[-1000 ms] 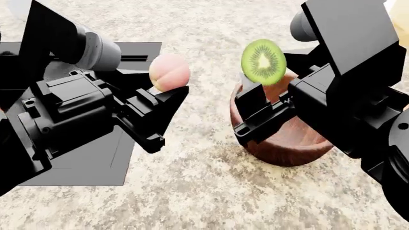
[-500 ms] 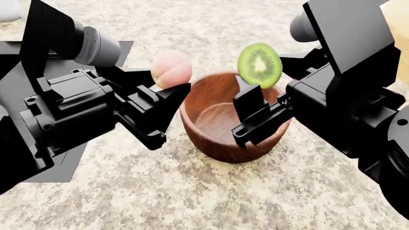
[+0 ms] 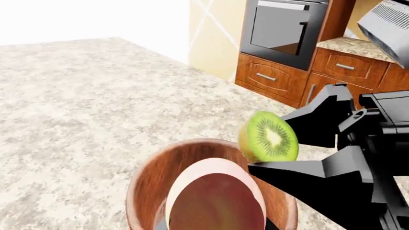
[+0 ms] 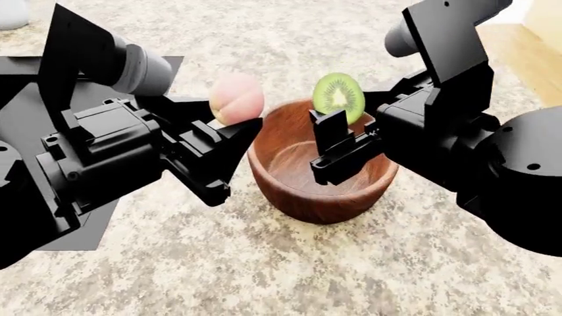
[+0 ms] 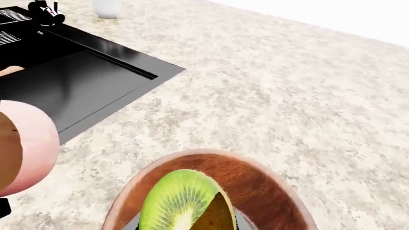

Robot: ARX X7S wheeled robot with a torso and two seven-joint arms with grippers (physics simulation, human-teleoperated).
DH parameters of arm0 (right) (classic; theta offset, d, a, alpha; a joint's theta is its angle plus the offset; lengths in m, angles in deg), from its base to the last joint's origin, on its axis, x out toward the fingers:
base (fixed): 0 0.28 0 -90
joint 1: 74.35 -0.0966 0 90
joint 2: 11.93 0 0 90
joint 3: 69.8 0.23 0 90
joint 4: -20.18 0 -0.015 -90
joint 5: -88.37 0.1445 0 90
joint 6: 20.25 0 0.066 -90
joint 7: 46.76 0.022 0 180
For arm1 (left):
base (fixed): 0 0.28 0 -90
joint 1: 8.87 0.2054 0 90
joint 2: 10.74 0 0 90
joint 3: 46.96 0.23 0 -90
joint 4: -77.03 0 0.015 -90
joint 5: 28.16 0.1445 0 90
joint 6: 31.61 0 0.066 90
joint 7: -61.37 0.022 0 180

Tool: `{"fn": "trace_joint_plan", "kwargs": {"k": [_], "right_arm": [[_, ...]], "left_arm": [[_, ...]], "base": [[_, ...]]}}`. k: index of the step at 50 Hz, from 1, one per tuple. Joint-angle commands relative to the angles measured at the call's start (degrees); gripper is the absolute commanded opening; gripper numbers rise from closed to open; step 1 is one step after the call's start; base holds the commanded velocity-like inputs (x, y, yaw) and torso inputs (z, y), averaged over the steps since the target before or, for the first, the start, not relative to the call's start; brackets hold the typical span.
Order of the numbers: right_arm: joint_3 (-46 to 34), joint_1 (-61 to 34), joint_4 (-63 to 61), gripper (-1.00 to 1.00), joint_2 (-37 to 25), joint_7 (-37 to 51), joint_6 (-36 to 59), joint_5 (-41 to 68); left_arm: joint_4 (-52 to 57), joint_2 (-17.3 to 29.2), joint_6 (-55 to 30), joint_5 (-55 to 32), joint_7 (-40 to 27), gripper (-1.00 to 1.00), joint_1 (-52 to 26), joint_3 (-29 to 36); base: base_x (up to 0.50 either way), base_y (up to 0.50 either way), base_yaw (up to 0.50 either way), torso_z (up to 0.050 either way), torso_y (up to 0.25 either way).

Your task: Pick the apricots and kiwis from the sink and place them in one bowl. Place the sweet potato in the other bowl. Then turn off the sink faucet.

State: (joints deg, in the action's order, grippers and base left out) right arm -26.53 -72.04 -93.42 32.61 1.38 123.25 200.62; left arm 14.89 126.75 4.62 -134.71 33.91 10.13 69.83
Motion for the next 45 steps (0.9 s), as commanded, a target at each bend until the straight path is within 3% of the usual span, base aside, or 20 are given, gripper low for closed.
{"fn": "trace_joint_plan", "kwargs": {"k": [1, 28, 29, 45], "right_arm": [[-0.16, 2.5, 2.41, -1.0, 0.7, -3.64, -0.27, -1.56], [-1.66, 4.68, 4.34, -1.0, 0.85, -5.27, -0.01, -2.52], [-1.61, 4.68, 4.21, 1.0, 0.8, -5.19, -0.07, -2.39], [0.92, 1.28, 1.66, 1.0, 0.5, -5.14, -1.04, -5.15]], "left_arm": [[-0.07, 0.05, 0.37, -0.34, -0.31, -1.0, -0.08, -0.04], [-0.54, -0.17, 0.57, 0.56, 0.52, -1.0, 0.3, 0.38], [-0.64, -0.21, 0.67, 0.42, 0.47, -1.0, 0.33, 0.36], [-0.54, -0.13, 0.44, -0.05, 0.32, -1.0, -0.05, 0.74]], "base": [[0.0, 0.0, 0.0, 0.0, 0.0], [0.0, 0.0, 0.0, 0.0, 0.0], [0.0, 0.0, 0.0, 0.0, 0.0], [0.0, 0.0, 0.0, 0.0, 0.0]]}}
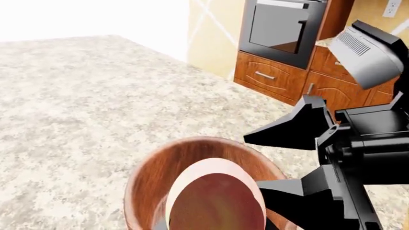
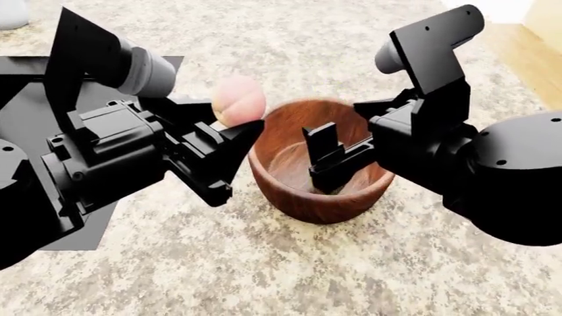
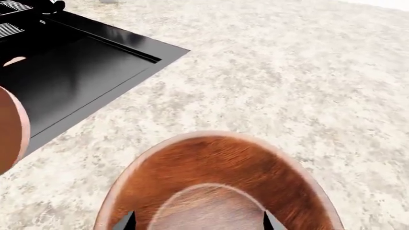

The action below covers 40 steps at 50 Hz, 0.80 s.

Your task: Pick the apricots and kiwis from the sink and place them in one bowl. Place the sweet potato in the other bowl. Then turn off the sink faucet.

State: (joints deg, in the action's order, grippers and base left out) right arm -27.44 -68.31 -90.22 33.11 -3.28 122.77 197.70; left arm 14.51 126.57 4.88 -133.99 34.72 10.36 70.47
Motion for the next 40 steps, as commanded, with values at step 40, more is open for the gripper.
{"fn": "trace_joint_plan", "kwargs": {"k": [40], "right_arm": [[27.23, 10.73, -39.58, 1.0, -14.83, 22.7, -7.82, 6.94]], "left_arm": [[-7.15, -11.73, 2.25, -3.63, -3.78, -1.0, -11.53, 4.19]], "base": [[0.0, 0.0, 0.0, 0.0, 0.0]]}}
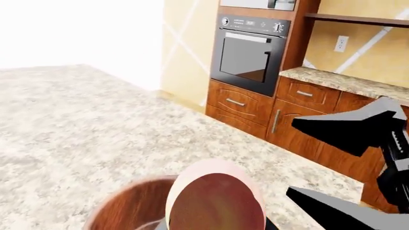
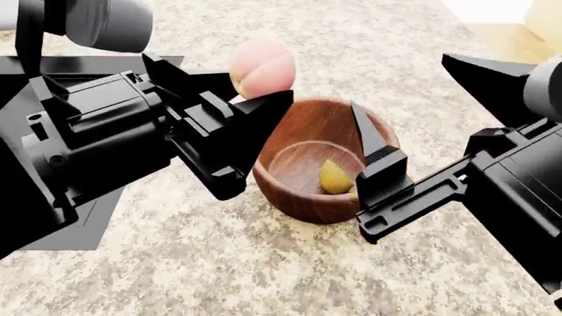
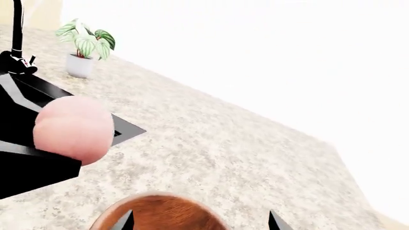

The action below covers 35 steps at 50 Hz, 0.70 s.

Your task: Pick the apricots and kiwis from the sink and place them in one bowl. Place the sweet potato in the other bowl. Then turn off the sink faucet.

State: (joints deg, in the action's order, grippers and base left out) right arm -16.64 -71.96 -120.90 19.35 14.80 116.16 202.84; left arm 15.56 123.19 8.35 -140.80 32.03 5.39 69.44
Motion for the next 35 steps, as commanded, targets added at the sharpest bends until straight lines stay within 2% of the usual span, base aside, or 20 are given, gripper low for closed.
{"fn": "trace_joint_plan", "kwargs": {"k": [1, 4, 9, 22, 35], "right_arm": [[19.19, 15.88, -8.89, 1.0, 0.26, 5.61, 0.63, 3.03], [22.87, 17.67, -8.79, 1.0, 2.68, 7.15, 3.41, 4.86], [25.27, 19.55, -8.61, 1.0, 4.76, 8.15, 5.36, 5.28], [28.48, 22.33, -8.04, 1.0, 6.19, 7.03, 7.33, 4.87], [31.32, 23.8, -8.42, 1.0, 7.77, 7.3, 8.3, 5.53]], "left_arm": [[-11.44, -11.08, -1.51, 5.47, -0.4, -1.0, -8.09, 6.78], [-15.93, -14.69, -1.7, 9.66, 1.27, -1.0, -9.62, 9.05], [-18.22, -16.42, -1.58, 12.86, 2.8, -1.0, -9.57, 10.62], [-14.95, -14.37, -6.81, 9.6, 5.02, -1.0, -9.91, 13.28], [-15.09, -14.56, -7.57, 12.3, 6.98, -1.0, -8.93, 14.95]], "base": [[0.0, 0.0, 0.0, 0.0, 0.0], [0.0, 0.0, 0.0, 0.0, 0.0], [0.0, 0.0, 0.0, 0.0, 0.0], [0.0, 0.0, 0.0, 0.0, 0.0], [0.0, 0.0, 0.0, 0.0, 0.0]]}}
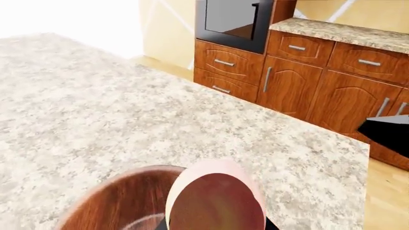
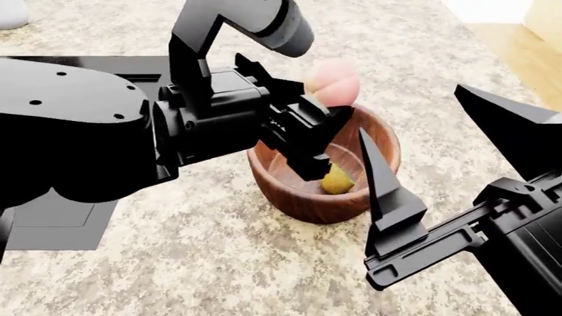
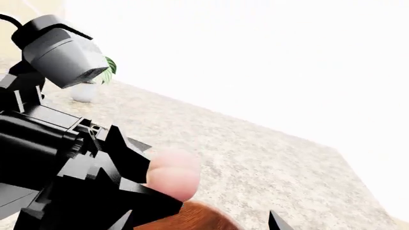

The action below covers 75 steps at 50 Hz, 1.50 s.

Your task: Pick the apricots and kiwis from the sink and place them in one bowl. Place the sweet potato in the other bowl. Then turn off the sink faucet.

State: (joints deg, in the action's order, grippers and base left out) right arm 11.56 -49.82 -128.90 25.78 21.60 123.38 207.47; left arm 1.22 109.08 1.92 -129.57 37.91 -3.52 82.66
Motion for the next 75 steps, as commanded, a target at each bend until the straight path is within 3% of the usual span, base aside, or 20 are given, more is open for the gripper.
{"fn": "trace_joint_plan", "kwargs": {"k": [1, 13, 14, 37, 56, 67, 75], "right_arm": [[3.31, 1.68, -0.38, 1.0, 1.41, 0.61, 1.24, 1.06], [4.27, 0.89, -0.1, 1.0, 2.41, 1.93, 2.37, 2.56], [4.33, 0.81, -0.1, 1.0, 2.46, 2.07, 2.45, 2.69], [2.45, -2.07, 1.39, 1.0, 4.47, 3.84, 4.34, 4.32], [-6.55, -16.07, 17.64, 1.0, 8.54, 4.13, 10.42, -2.92], [-11.55, -22.34, 22.0, 1.0, 9.92, 6.22, 11.53, -0.94], [-12.47, -22.78, 22.62, 1.0, 10.53, 5.39, 12.21, -2.0]], "left_arm": [[-0.97, -0.5, -1.16, 1.19, 1.15, -1.0, -0.05, 1.81], [-1.08, -0.32, -1.41, 0.79, 0.95, -1.0, -0.39, 2.1], [-1.03, -0.29, -1.37, 0.85, 1.01, 1.0, -0.44, 2.06], [1.7, 1.97, 1.68, -2.76, -0.69, 1.0, -1.86, -2.17], [11.21, 14.62, 13.16, 5.13, -8.28, 1.0, 10.21, -12.21], [12.75, 17.75, 13.88, 8.28, -7.94, 1.0, 10.52, -13.94], [12.53, 18.4, 14.62, 9.7, -7.47, 1.0, 11.36, -14.41]], "base": [[0.0, 0.0, 0.0, 0.0, 0.0], [0.0, 0.0, 0.0, 0.0, 0.002], [0.0, 0.0, 0.0, 0.0, 0.0], [0.0, 0.0, 0.0, 0.0, 0.0], [0.0, 0.0, 0.0, 0.0, 0.0], [0.0, 0.01, 0.0, 0.0, 0.0], [0.0, 0.5, 0.0, 0.0, 0.0]]}}
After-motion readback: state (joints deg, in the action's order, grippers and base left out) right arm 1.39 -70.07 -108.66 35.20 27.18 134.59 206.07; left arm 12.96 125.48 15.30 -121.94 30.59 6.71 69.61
